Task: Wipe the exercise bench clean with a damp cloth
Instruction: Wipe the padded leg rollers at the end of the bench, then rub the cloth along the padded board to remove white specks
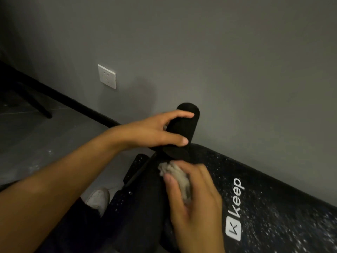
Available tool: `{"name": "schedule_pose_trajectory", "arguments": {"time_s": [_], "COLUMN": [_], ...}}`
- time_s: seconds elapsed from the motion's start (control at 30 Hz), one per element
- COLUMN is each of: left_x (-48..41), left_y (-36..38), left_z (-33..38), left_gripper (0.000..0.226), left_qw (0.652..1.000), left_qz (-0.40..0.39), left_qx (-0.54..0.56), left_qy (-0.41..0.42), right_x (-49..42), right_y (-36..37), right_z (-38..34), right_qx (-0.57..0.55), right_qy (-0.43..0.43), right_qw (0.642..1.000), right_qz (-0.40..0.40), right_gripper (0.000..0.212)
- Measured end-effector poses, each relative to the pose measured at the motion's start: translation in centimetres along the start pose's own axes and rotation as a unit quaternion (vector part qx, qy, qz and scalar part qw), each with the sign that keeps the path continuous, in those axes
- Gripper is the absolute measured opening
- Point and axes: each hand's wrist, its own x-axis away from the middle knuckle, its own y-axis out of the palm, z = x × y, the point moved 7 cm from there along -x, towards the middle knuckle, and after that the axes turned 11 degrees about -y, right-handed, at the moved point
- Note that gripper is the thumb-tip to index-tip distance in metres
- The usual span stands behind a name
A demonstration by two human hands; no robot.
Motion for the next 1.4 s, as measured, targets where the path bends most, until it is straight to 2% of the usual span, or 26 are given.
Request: {"name": "schedule_pose_trajectory", "arguments": {"time_s": [0.13, 0.2, 0.3, 0.4, 0.53, 0.6, 0.7, 0.8, 0.87, 1.0, 1.17, 1.23, 1.33, 1.4], "left_x": [0.7, 1.7, 5.0, 9.6, 14.1, 15.7, 17.1, 17.4, 17.3, 17.3, 17.4, 17.3, 17.2, 17.2], "left_y": [-0.1, 0.0, 0.8, 3.3, 6.7, 7.5, 8.8, 8.9, 8.8, 9.2, 9.2, 9.1, 9.2, 9.2], "left_z": [0.5, 0.6, 0.5, 0.0, -1.7, -2.7, -3.9, -4.6, -4.9, -5.0, -5.2, -5.2, -5.2, -5.0], "left_gripper": [0.063, 0.059, 0.061, 0.069, 0.070, 0.081, 0.098, 0.101, 0.100, 0.095, 0.093, 0.093, 0.093, 0.093], "left_qw": [0.997, 0.991, 0.972, 0.971, 0.975, 0.970, 0.965, 0.961, 0.960, 0.952, 0.945, 0.944, 0.943, 0.943], "left_qz": [0.021, 0.053, 0.125, 0.147, 0.149, 0.158, 0.140, 0.176, 0.205, 0.254, 0.278, 0.283, 0.287, 0.285], "left_qx": [-0.063, -0.111, -0.198, -0.187, -0.159, -0.171, -0.193, -0.195, -0.179, -0.172, -0.173, -0.168, -0.165, -0.168], "left_qy": [-0.028, -0.043, -0.033, -0.004, -0.036, -0.068, -0.109, -0.087, -0.062, -0.015, 0.006, 0.013, 0.029, 0.031], "right_x": [3.5, 5.9, 8.9, 10.6, 9.8, 8.8, 9.8, 11.7, 11.0, 7.0, 10.1, 10.7, 8.6, 6.6], "right_y": [0.2, -1.0, -2.7, -4.7, -4.5, -3.5, -0.8, -0.3, -0.5, 0.2, 0.0, -0.9, 0.2, 1.1], "right_z": [-1.4, -1.6, -0.2, 1.9, 3.1, 3.8, 4.7, 4.7, 5.1, 6.9, 4.9, 4.5, 5.8, 6.6], "right_qx": [-0.066, -0.085, -0.056, 0.011, 0.075, 0.106, 0.127, 0.146, 0.204, 0.263, 0.216, 0.231, 0.286, 0.308], "right_qy": [0.011, 0.013, 0.025, 0.069, 0.065, 0.063, 0.038, -0.015, -0.042, -0.021, -0.065, -0.072, -0.060, -0.034], "right_qw": [0.997, 0.996, 0.998, 0.998, 0.994, 0.988, 0.967, 0.949, 0.940, 0.940, 0.933, 0.934, 0.931, 0.929], "right_qz": [-0.033, -0.025, -0.002, 0.007, -0.052, -0.095, -0.218, -0.279, -0.270, -0.219, -0.280, -0.261, -0.217, -0.201], "right_gripper": [0.020, 0.017, 0.019, 0.022, 0.037, 0.037, 0.035, 0.030, 0.024, 0.012, 0.029, 0.028, 0.011, 0.013]}}
